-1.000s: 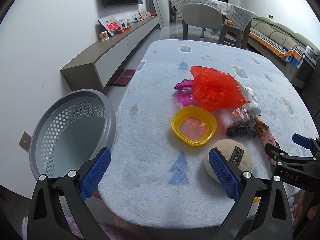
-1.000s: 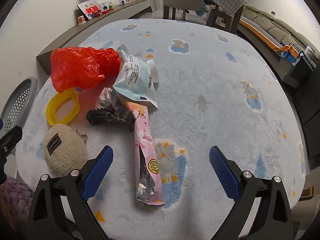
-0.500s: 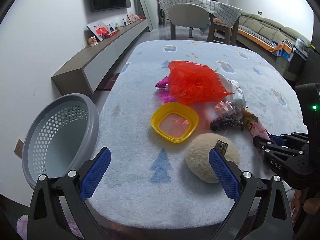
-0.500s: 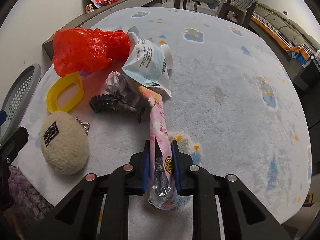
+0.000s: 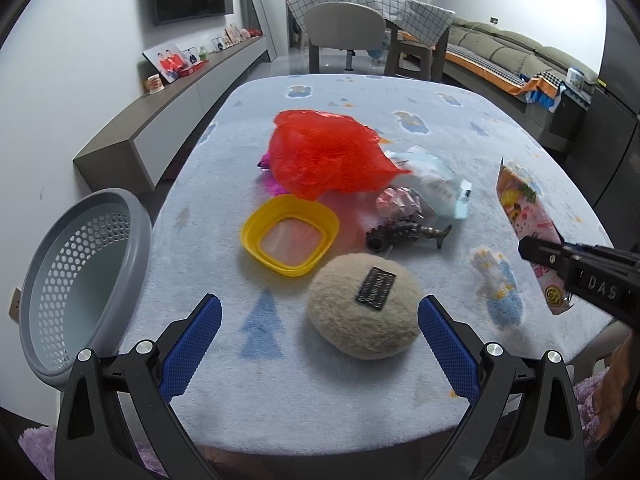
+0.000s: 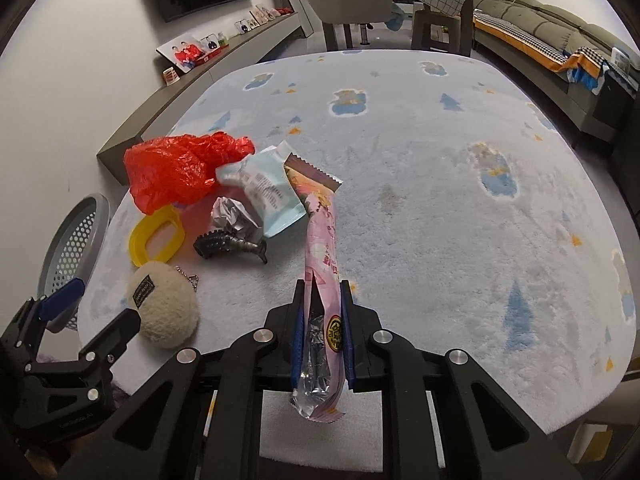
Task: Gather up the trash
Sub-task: 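Grasp the pink snack wrapper with the right tool while the left tool approaches the beige pad, then grasp the beige fluffy pad with the left tool, then carry both items to the grey basket and open both tools to drop them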
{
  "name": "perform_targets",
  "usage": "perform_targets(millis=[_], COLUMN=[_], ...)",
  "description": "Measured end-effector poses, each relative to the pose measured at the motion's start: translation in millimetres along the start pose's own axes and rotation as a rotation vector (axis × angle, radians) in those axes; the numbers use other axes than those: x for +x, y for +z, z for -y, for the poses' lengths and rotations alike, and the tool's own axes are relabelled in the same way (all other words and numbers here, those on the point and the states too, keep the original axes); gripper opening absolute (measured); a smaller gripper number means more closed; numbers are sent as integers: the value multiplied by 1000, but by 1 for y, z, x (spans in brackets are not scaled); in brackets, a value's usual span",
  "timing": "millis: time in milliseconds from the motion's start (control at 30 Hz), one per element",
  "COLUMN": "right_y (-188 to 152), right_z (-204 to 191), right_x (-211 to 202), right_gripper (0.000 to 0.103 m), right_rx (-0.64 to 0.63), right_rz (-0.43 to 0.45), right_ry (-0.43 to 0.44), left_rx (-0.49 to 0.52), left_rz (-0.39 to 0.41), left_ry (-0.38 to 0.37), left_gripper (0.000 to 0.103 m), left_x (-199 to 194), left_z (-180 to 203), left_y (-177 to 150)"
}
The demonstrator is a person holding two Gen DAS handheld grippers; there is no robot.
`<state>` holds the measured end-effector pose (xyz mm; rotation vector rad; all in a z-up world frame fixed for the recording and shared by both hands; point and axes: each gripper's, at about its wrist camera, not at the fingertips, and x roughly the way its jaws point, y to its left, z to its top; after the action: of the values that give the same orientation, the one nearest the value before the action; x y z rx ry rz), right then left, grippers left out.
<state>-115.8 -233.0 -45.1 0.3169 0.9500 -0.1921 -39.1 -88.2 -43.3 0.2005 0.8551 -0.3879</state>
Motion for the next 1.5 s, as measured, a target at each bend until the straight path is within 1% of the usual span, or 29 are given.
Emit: perform_targets(millis=[133, 200, 267, 367, 433, 500, 567, 600, 633, 767, 867, 900, 1067, 1133, 1367, 1500], right_y=[1, 1, 2, 4, 4, 5, 5, 5, 5, 6, 6, 6, 13, 18, 38, 46], right_z=[10, 13, 15, 20, 20, 21, 21, 21, 20, 16, 8, 4, -24, -43, -128, -183], right_x=[-5, -7, -8, -5, -3, -3, -3, -3, -3, -4, -6, -6, -13, -12, -4, 10], right_gripper=[15, 15, 15, 15, 15, 15, 15, 15, 15, 15, 15, 15, 15, 15, 15, 15], right_rx=[33, 42, 48, 61, 67, 69, 68, 66, 65, 54, 35, 29, -16, -51, -195, -286], right_rz=[7, 12, 15, 1, -6, -5, -5, -7, -10, -6, -7, -7, 18, 12, -16, -48], right_ry=[15, 28, 37, 58, 69, 74, 75, 74, 74, 73, 77, 81, 106, 118, 210, 262], left_rx=[16, 22, 22, -4, -7, 1, 13, 22, 31, 28, 13, 1, -48, -67, -142, -213], left_rz=[-3, -18, -50, -124, -139, -134, -123, -126, -137, -124, -90, -67, 2, 23, 33, 15], left_ry=[-14, -17, -3, 1, 6, 14, 15, 4, -5, -33, -32, -25, -10, 20, 136, 192], left_gripper=[97, 97, 97, 97, 97, 96, 88, 71, 69, 67, 67, 67, 67, 67, 67, 67], left_x=[6, 13, 23, 44, 50, 52, 51, 51, 51, 44, 29, 22, -4, -14, -35, -39], left_z=[12, 19, 22, 22, 22, 23, 24, 26, 27, 24, 15, 10, -17, -31, -105, -160], left_y=[1, 2, 2, 1, 1, 3, 4, 4, 4, 4, 4, 6, 10, 13, 22, 16])
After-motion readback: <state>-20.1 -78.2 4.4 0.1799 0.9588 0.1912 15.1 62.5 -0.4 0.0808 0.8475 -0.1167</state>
